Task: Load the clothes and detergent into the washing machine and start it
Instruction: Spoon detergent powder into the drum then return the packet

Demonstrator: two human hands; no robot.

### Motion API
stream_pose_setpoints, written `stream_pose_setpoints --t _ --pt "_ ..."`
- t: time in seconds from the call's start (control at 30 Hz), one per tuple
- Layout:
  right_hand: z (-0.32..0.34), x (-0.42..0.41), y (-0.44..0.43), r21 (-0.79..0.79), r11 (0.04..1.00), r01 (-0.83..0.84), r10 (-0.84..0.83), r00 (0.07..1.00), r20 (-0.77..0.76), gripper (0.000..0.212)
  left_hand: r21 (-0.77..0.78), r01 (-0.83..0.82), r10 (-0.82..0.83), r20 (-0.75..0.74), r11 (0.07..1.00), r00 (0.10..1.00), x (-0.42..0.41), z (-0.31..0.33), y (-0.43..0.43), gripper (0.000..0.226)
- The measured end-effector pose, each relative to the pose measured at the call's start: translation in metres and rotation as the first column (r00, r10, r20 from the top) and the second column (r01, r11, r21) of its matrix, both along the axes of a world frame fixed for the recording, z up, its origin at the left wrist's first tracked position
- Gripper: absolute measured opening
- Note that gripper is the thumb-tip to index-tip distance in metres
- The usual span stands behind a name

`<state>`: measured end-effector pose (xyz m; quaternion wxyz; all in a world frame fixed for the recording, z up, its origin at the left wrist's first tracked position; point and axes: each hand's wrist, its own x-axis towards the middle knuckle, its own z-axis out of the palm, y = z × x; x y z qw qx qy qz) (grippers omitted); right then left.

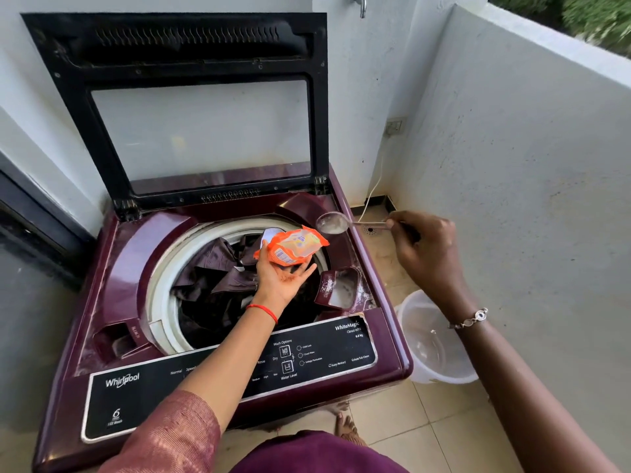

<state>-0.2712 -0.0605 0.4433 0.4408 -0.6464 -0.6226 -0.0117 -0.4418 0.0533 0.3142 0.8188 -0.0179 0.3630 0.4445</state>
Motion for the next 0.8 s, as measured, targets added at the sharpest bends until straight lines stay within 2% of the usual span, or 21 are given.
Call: stream_pose_setpoints --t 0.1,0.17,0.23,0.27,0.33,0.37,0.43,0.47,0.53,0.57,0.63,0.7,0.73,0.8 --pt "-0.013 -0.014 0.011 -0.086 0.988 -0.124 0.138 0.974 0.177 0.014 0.009 0.0 0.0 0.0 1.0 1.0 0.003 0.005 -0.001 0.062" --pt "-0.024 -0.026 0.017 -0.16 0.977 -0.141 0.186 0.931 0.313 0.016 0.017 0.008 -0.008 -0.001 1.0 1.0 0.005 0.009 -0.001 0.061" --pt "-0.033 -0.037 0.02 -0.215 0.966 -0.143 0.227 0.868 0.441 0.009 0.029 0.015 -0.015 -0.012 0.999 1.0 0.006 0.013 -0.002 0.056" --pt "-0.036 -0.043 0.022 -0.236 0.961 -0.142 0.242 0.842 0.481 0.005 0.039 0.015 -0.014 -0.013 0.999 1.0 0.006 0.016 -0.003 0.05" --pt "-0.043 -0.051 0.025 -0.266 0.956 -0.125 0.252 0.813 0.525 0.015 0.057 0.023 -0.022 -0.017 0.998 1.0 0.006 0.021 -0.004 0.042" --pt "-0.046 -0.055 0.027 -0.272 0.957 -0.103 0.232 0.833 0.502 0.016 0.067 0.031 -0.03 -0.029 0.997 0.999 0.005 0.023 -0.004 0.041" --pt "-0.051 -0.061 0.031 -0.289 0.956 -0.056 0.155 0.929 0.336 0.007 0.085 0.041 -0.036 -0.056 0.996 0.998 0.004 0.026 -0.005 0.04" --pt "-0.055 -0.062 0.033 -0.292 0.956 -0.033 0.101 0.97 0.222 0.01 0.09 0.04 -0.035 -0.063 0.995 0.997 0.004 0.025 -0.004 0.042" --pt "-0.058 -0.061 0.035 -0.31 0.95 -0.028 0.016 0.999 -0.039 0.016 0.101 0.044 -0.037 -0.067 0.994 0.997 0.003 0.022 -0.001 0.046" --pt "-0.056 -0.061 0.035 -0.324 0.945 -0.035 -0.025 0.983 -0.181 0.018 0.111 0.051 -0.043 -0.074 0.993 0.996 0.002 0.021 0.0 0.048" --pt "-0.053 -0.063 0.033 -0.368 0.925 -0.094 -0.105 0.868 -0.486 0.021 0.129 0.066 -0.054 -0.092 0.989 0.994 0.001 0.021 0.0 0.055" --pt "-0.052 -0.065 0.031 -0.384 0.903 -0.193 -0.19 0.621 -0.76 0.022 0.128 0.051 -0.038 -0.107 0.991 0.994 0.001 0.023 0.0 0.063" --pt "-0.051 -0.065 0.03 -0.38 0.897 -0.226 -0.225 0.507 -0.832 0.021 0.118 0.044 -0.031 -0.109 0.992 0.994 0.001 0.024 0.0 0.063" --pt "-0.048 -0.062 0.028 -0.374 0.891 -0.256 -0.272 0.358 -0.893 0.022 0.105 0.041 -0.028 -0.126 0.994 0.992 0.001 0.025 0.001 0.051"
